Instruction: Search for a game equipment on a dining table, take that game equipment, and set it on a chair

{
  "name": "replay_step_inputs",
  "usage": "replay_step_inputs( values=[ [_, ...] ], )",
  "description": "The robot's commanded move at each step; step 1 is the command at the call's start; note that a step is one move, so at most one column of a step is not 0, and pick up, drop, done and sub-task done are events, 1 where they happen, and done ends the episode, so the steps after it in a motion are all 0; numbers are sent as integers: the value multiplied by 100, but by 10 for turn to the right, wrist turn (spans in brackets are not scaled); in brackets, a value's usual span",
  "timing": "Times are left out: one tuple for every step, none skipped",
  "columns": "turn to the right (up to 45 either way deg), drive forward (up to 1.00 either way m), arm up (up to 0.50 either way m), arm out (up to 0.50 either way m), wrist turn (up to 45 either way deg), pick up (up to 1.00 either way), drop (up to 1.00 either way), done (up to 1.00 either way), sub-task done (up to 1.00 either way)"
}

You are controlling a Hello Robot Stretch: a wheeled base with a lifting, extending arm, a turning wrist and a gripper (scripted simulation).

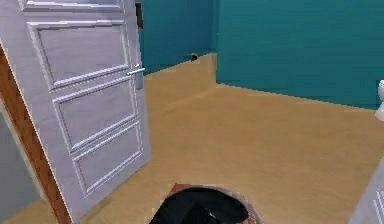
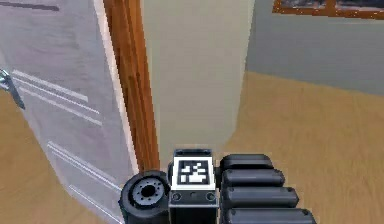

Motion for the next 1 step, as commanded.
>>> replay_step_inputs(
  values=[
    [-120, 0, 0, 0, 0, 0, 0, 0, 0]
  ],
)
